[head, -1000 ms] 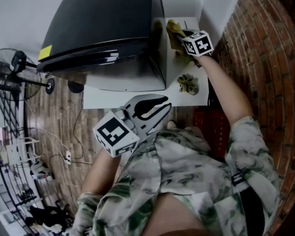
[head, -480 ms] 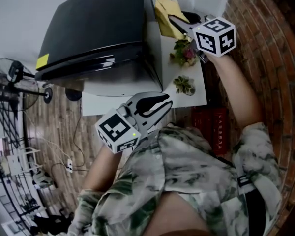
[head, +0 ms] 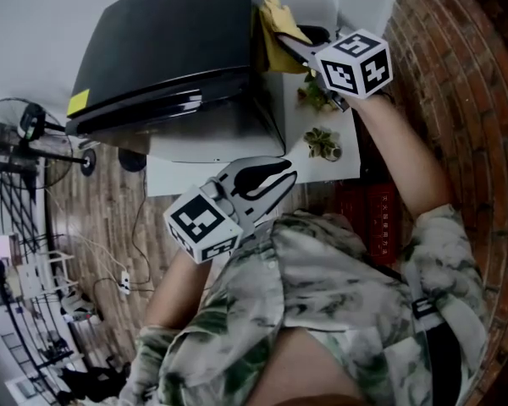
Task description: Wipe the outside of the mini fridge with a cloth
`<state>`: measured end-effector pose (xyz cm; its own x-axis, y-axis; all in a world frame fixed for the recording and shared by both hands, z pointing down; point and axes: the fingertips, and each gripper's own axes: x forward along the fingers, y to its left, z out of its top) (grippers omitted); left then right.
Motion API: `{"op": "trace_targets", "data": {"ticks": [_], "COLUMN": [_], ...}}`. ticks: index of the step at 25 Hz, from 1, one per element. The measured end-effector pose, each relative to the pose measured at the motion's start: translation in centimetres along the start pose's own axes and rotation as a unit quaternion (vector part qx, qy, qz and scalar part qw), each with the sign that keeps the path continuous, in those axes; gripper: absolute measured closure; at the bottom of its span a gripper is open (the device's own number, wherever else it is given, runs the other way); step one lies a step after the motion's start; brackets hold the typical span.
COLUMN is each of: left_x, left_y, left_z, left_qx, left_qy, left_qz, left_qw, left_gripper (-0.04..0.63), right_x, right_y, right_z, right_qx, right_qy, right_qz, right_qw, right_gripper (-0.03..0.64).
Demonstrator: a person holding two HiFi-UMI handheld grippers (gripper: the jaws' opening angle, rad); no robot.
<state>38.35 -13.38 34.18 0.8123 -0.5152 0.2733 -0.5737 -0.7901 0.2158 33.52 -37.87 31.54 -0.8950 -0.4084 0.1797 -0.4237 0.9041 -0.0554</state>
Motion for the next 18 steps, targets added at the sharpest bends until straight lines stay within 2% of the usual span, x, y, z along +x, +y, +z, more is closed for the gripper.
{"op": "trace_targets", "data": {"ticks": [8, 18], "left_x": [-0.5, -0.8], "left_y": [0.2, 0.4], "left_z": [-0.5, -1.3], "left_qx": [-0.010, -0.020], "left_qy": [0.005, 0.009], "left_qz": [0.013, 0.029], "left_qw": [0.9998, 0.9993], "left_gripper": [0.540, 0.540], "right_x": [2.2, 4.7], "right_y": [-0.9, -2.1], "right_z": [-6.7, -17.3], "right_qx": [0.015, 0.037], "right_qy": [0.048, 0.122], "right_qz": [-0.007, -0.020], "right_qw": [0.999, 0.992], "right_gripper": [0.522, 0.522]}}
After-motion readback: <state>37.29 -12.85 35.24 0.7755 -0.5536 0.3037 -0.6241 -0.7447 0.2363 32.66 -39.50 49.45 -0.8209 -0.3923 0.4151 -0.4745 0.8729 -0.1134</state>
